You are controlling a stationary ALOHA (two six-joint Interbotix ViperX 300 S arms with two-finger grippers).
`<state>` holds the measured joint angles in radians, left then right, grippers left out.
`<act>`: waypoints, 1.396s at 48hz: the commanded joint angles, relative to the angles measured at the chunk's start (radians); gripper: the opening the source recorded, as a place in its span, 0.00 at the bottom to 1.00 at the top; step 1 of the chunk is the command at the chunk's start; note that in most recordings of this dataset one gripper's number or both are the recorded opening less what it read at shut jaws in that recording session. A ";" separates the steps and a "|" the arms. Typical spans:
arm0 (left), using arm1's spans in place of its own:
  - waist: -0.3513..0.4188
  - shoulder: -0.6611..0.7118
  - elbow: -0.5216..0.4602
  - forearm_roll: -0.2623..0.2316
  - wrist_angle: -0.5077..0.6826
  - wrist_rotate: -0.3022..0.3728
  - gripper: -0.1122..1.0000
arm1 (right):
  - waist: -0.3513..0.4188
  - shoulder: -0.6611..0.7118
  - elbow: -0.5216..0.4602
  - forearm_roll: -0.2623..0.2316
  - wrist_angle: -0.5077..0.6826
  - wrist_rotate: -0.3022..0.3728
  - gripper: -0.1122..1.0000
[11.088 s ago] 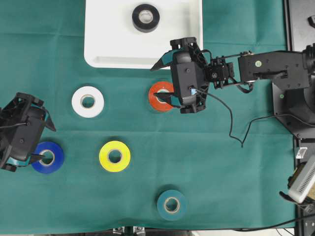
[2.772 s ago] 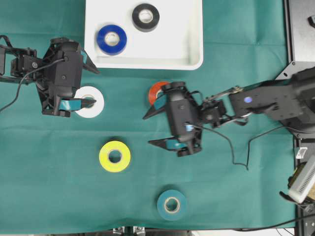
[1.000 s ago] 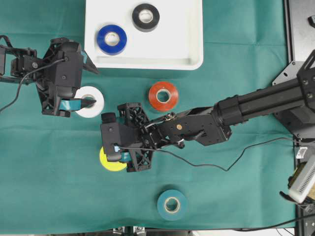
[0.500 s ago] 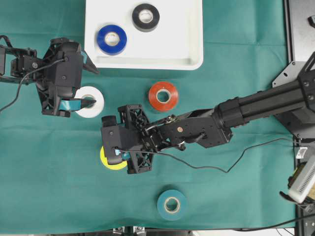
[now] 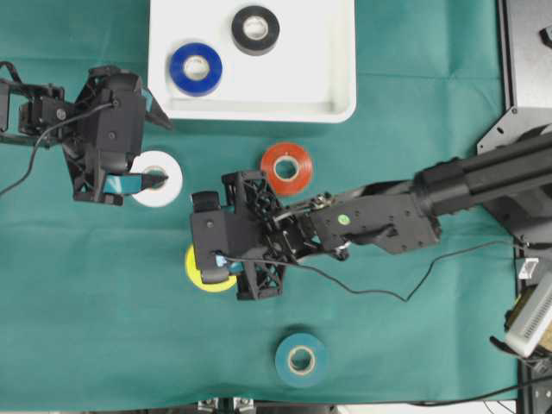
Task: Put the tape alternately from left to right into the white case.
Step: 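Carry the yellow tape with the right gripper into the tray and lower it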
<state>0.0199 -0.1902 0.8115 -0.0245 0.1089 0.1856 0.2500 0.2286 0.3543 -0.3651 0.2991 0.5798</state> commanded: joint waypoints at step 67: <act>-0.012 -0.011 -0.008 -0.002 -0.005 -0.002 0.72 | -0.410 -0.262 0.229 -0.051 -0.017 0.003 0.34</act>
<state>0.0138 -0.1887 0.8130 -0.0261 0.1089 0.1856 -0.1396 -0.0123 0.5967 -0.4034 0.2961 0.5829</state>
